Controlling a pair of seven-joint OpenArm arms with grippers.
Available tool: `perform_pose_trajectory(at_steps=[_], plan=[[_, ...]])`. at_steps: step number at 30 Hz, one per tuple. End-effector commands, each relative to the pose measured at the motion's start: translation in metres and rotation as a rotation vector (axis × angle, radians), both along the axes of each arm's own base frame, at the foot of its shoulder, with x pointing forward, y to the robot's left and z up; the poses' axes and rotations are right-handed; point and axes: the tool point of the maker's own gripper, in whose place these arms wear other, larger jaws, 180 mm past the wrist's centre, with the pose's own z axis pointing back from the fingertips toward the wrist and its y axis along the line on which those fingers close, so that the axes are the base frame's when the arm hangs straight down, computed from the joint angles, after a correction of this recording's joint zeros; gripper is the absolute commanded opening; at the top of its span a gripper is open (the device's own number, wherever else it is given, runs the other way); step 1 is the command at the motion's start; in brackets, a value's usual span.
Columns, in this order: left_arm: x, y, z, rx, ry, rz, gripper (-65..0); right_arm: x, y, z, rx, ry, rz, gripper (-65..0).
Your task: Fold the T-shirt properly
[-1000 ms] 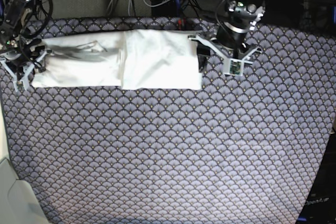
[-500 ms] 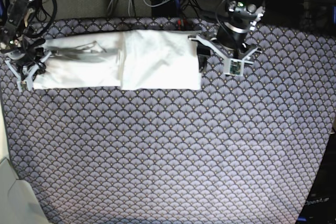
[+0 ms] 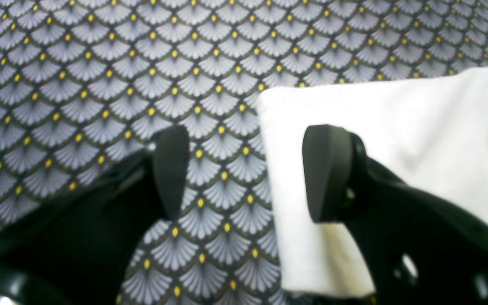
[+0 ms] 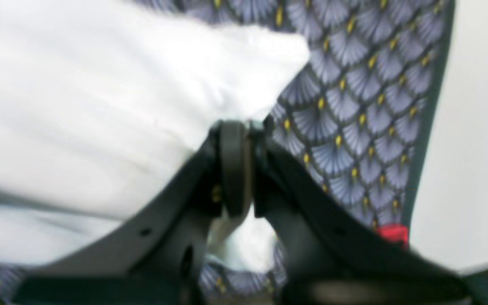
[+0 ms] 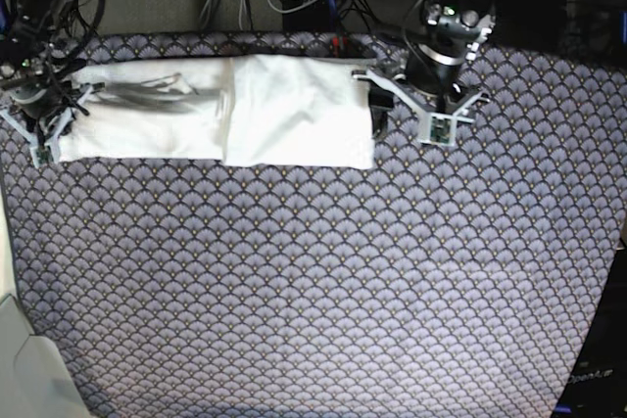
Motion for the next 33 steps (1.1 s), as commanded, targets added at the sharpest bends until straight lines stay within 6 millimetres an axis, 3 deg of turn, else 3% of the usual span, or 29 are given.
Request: perform_pose_trajectory(at_steps=[1, 4, 10, 17, 24, 33], plan=[[0.005, 0.000, 0.011, 0.000, -0.045, -0.002, -23.8, 0.007, -0.003, 0.017, -0.026, -0.054, 0.013, -65.0], [0.005, 0.002, 0.010, 0.002, -0.044, 0.002, -23.8, 0.006, 0.005, 0.025, -0.035, -0.074, 0.026, -65.0], [0.011, 0.028, 0.013, 0.020, -0.054, 0.070, -23.8, 0.002, 0.012, 0.040, -0.062, -0.106, 0.046, -65.0], [0.012, 0.052, 0.014, 0.046, -0.058, 0.128, -23.8, -0.002, 0.036, 0.057, -0.055, -0.164, 0.053, -65.0], [0.009, 0.061, 0.012, 0.058, -0.051, 0.144, -23.8, -0.008, 0.050, 0.049, -0.012, -0.155, 0.041, -65.0], [0.009, 0.061, 0.012, 0.067, -0.053, 0.143, -23.8, -0.005, 0.122, 0.029, 0.106, -0.121, 0.179, -65.0]])
